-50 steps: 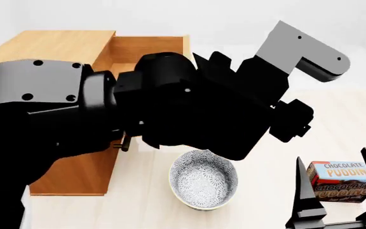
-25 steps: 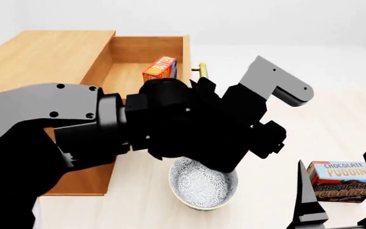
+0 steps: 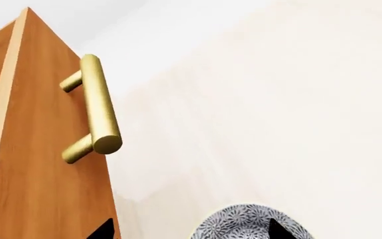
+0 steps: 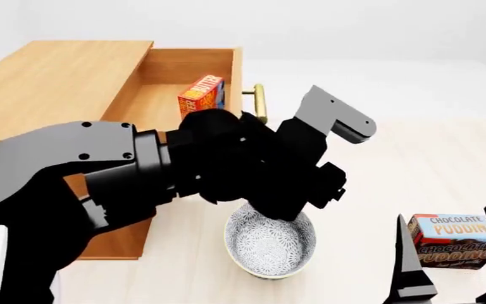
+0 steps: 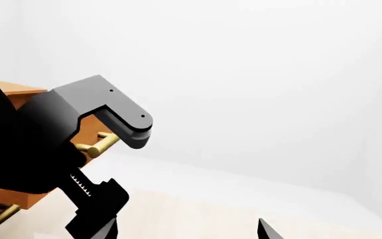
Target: Put the butter at the back in the top drawer of the cabinet and close it.
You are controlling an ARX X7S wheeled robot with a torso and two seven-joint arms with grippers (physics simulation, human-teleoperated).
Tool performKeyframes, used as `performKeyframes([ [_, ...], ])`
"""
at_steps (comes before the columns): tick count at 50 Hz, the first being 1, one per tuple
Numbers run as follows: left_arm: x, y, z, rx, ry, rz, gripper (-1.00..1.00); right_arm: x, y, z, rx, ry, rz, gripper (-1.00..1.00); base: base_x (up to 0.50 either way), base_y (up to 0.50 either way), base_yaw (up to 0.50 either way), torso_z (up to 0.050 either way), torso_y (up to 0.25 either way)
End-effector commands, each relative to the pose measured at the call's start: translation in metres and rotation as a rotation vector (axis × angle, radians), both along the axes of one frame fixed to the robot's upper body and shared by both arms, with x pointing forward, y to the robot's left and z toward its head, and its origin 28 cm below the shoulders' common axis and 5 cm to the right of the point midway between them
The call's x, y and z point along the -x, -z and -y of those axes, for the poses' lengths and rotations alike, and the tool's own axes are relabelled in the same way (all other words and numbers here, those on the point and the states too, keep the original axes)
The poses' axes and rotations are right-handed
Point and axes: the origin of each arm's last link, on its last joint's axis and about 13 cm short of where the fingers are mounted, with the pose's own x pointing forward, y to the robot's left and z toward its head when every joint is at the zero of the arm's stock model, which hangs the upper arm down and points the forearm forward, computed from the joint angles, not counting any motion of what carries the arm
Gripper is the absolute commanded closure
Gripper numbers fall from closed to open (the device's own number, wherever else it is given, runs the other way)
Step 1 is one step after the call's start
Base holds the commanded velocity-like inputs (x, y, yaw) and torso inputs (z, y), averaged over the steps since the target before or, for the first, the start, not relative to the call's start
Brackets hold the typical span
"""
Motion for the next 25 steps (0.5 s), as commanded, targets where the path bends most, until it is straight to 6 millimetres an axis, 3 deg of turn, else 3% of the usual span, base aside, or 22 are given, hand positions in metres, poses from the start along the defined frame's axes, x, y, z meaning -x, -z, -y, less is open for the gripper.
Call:
performKeyframes([
  [1,-0.007,0.012,-0.005,-0.037,-0.051,-0.049,-1.00,0.001,0.001,0.000,-0.001,0.003,0.001,-1.00,0.00,0.00,0.00,0.000,0.000],
  [25,-0.018,0.012,-0.015,-0.163,-0.206,-0.030,-1.00,0.000,0.000,0.000,0.001,0.001,0.003,-1.00,0.00,0.00,0.00,0.000,0.000],
])
